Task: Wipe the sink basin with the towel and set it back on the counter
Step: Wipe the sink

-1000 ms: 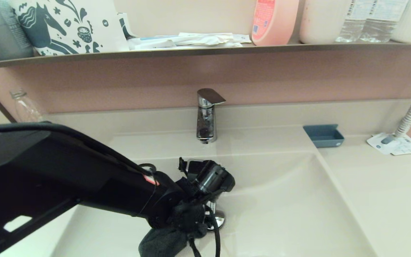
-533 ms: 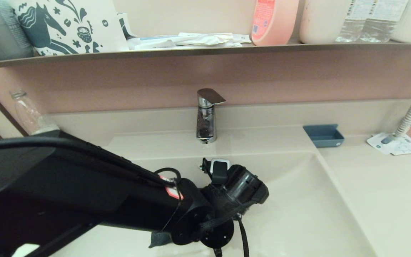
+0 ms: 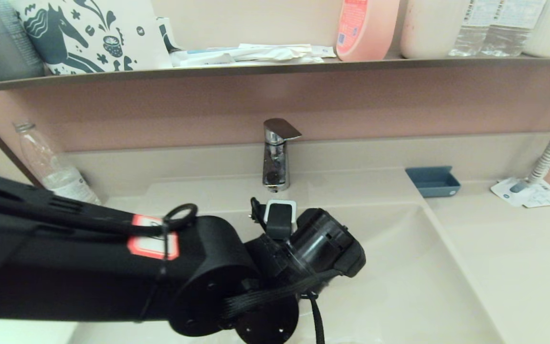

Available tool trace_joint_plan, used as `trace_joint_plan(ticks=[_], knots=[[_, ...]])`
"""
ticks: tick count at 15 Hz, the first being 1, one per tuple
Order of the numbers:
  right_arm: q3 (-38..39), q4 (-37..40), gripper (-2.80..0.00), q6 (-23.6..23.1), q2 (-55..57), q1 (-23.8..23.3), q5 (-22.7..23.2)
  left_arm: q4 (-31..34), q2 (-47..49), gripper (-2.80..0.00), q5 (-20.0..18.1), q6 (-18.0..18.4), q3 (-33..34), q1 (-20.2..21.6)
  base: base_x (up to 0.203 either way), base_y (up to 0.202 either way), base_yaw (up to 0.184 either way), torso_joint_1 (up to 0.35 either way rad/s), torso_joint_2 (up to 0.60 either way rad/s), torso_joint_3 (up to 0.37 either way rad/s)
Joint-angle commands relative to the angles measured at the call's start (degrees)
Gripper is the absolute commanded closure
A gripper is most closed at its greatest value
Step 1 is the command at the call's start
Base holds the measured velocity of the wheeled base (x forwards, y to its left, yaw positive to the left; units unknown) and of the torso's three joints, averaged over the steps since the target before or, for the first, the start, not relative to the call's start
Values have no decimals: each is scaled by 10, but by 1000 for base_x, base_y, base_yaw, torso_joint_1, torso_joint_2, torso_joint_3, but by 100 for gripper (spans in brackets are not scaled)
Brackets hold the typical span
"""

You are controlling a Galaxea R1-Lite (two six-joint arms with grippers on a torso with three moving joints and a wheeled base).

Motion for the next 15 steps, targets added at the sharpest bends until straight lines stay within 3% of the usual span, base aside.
trace_joint_plan(ticks=[1, 4, 9, 15], knots=[[0, 0, 0, 0, 1, 0, 0, 19, -77, 0, 3, -9, 17, -1, 0, 0, 0, 0, 0, 0], [0, 0, 0, 0, 1, 0, 0, 36, -164, 0, 9, -26, 101, 2, 0, 0, 0, 0, 0, 0], [0, 0, 0, 0, 1, 0, 0, 89, -313, 0, 12, -22, 175, 41, 0, 0, 0, 0, 0, 0], [0, 0, 0, 0, 1, 0, 0, 111, -402, 0, 10, 94, 204, 185, 0, 0, 0, 0, 0, 0]])
